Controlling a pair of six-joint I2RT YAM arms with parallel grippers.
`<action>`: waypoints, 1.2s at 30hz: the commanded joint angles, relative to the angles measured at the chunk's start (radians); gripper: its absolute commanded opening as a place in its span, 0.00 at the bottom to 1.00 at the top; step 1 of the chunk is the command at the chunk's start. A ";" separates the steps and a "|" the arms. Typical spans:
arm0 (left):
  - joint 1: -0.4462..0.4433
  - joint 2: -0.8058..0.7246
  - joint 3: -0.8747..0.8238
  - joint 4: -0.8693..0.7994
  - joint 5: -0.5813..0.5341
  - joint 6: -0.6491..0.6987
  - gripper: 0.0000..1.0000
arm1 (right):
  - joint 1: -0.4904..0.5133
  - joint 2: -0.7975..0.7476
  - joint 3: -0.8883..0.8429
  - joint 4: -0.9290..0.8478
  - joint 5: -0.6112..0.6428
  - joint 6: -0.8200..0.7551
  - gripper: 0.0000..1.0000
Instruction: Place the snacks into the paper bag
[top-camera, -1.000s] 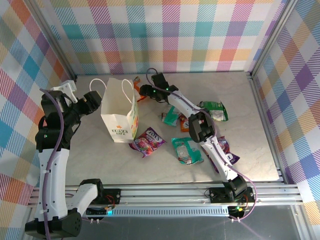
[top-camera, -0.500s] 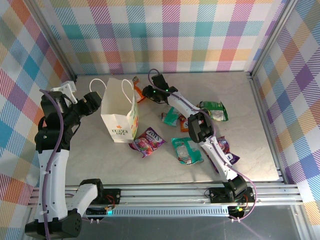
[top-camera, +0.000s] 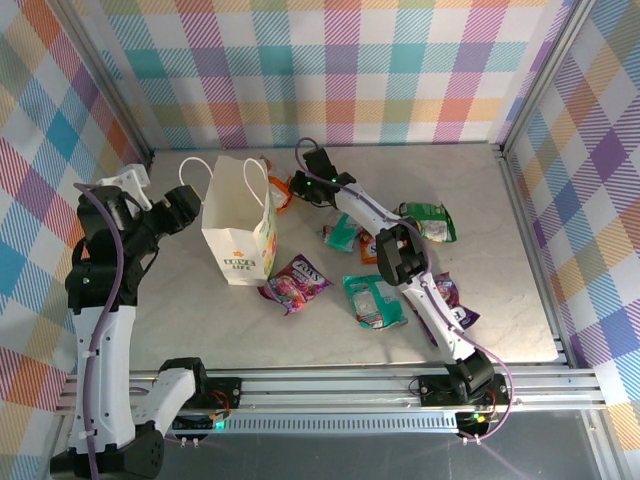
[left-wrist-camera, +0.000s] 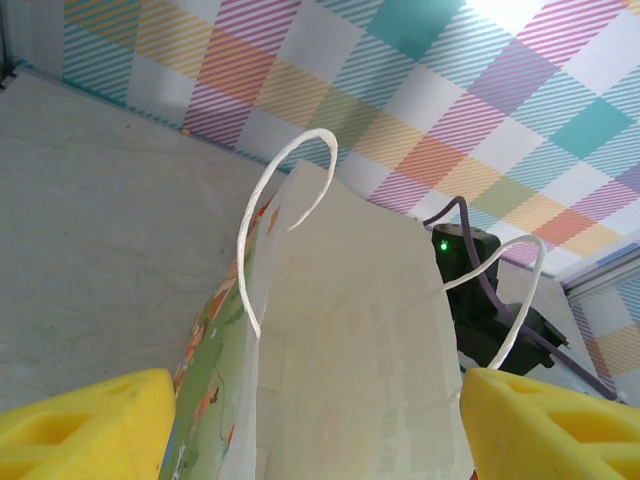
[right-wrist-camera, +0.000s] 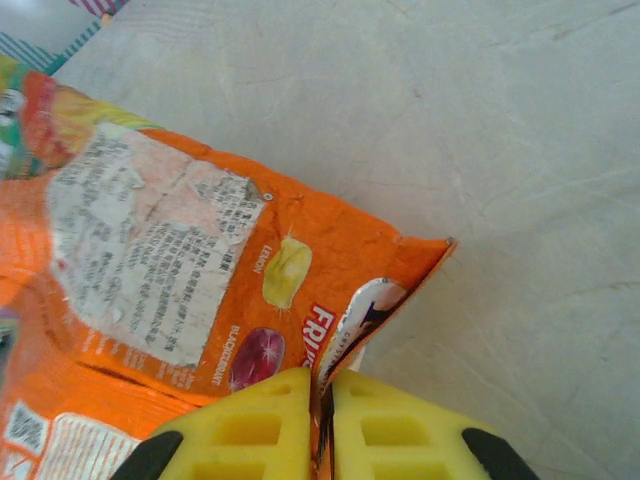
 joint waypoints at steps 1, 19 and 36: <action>0.008 -0.023 0.027 -0.019 -0.011 -0.006 0.75 | -0.001 -0.074 -0.037 -0.130 0.074 -0.042 0.12; 0.008 -0.078 0.023 -0.036 -0.024 -0.051 0.75 | -0.009 -0.366 -0.380 -0.274 0.216 -0.147 0.09; 0.008 -0.111 0.004 -0.037 -0.009 -0.103 0.75 | -0.009 -0.519 -0.589 -0.197 0.111 -0.171 0.54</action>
